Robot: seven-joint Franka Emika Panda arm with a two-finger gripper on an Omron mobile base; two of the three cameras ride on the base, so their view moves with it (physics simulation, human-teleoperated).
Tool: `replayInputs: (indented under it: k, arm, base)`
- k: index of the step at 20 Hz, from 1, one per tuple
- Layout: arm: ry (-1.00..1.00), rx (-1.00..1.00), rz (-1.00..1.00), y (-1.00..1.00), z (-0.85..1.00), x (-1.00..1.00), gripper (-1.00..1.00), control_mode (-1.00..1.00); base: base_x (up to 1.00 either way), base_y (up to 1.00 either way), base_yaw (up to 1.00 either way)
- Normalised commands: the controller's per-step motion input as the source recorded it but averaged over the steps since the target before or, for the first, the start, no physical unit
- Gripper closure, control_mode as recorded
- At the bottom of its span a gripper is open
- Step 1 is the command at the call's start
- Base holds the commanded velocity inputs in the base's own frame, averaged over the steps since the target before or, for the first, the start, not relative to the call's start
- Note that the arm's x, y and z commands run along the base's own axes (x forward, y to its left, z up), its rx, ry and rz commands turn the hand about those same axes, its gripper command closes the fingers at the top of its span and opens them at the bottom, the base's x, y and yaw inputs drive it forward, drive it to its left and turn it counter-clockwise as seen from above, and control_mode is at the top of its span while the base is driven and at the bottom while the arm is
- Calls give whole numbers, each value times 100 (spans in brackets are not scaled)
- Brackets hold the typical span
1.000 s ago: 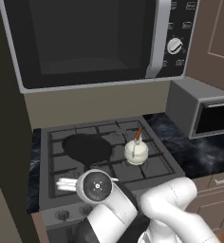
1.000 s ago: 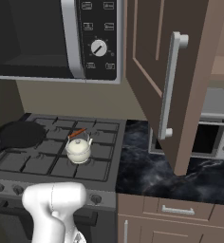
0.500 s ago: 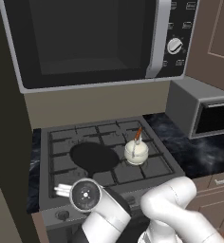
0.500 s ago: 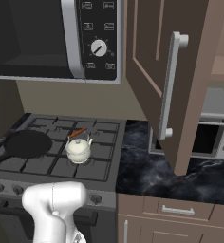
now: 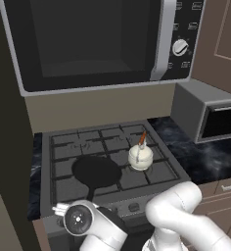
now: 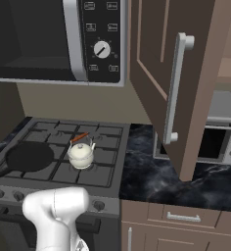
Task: Pick the pan from the cabinet and place it on the stove. Then turn on the stove burner for the pan.
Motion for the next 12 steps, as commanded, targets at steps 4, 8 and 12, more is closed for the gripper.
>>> replayInputs:
  k: [4, 8, 12]
  arm:
    - [0, -1, 0, 0, -33, 5, 100, -100]
    - [0, 0, 0, 1, -28, 18, 100, -100]
    - [0, 0, 0, 12, -30, 33, 100, -100]
  base:
    - [0, 0, 0]
    - [0, 0, 0]
    - [0, 0, 0]
